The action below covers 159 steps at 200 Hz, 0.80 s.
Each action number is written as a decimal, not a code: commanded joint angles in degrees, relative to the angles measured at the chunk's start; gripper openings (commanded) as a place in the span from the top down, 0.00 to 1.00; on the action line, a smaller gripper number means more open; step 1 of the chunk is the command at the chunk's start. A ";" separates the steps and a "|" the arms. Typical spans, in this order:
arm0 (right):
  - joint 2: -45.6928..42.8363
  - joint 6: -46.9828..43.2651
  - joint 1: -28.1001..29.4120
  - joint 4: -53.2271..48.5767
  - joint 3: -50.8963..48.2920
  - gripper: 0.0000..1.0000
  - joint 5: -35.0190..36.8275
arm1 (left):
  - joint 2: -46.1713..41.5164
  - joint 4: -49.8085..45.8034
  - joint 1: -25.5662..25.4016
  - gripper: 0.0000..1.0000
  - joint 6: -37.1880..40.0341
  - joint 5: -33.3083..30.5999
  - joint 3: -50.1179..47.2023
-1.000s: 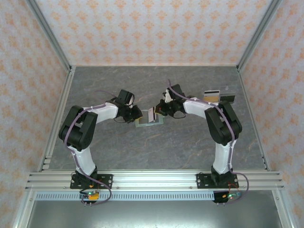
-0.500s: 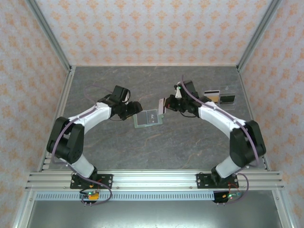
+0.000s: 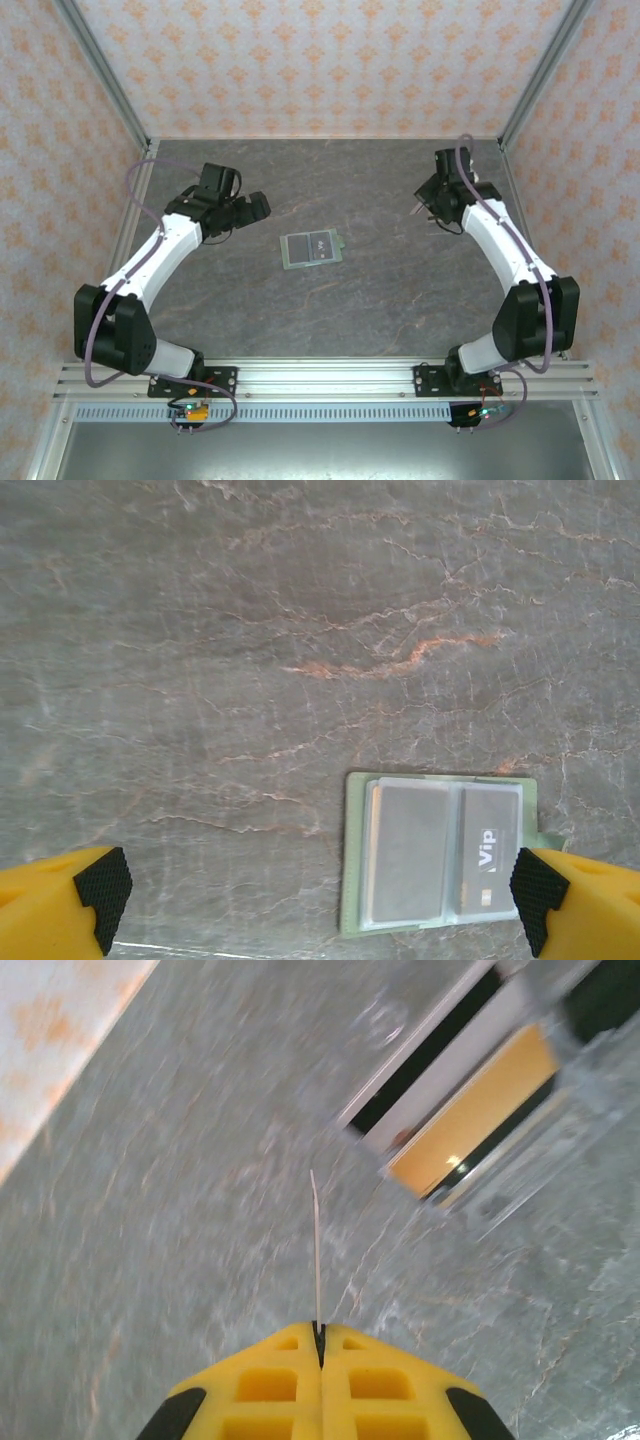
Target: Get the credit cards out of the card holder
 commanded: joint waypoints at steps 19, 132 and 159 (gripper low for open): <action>6.88 15.56 -1.62 -9.46 8.22 1.00 12.04 | -1.78 -4.73 3.52 0.00 5.04 -0.50 1.90; 22.41 33.46 -2.14 -20.24 24.42 1.00 19.23 | 0.22 -7.48 4.35 0.00 7.25 -3.64 3.21; 23.92 34.92 -2.40 -20.84 26.61 1.00 20.02 | 0.94 -7.35 4.41 0.00 7.35 -3.60 3.34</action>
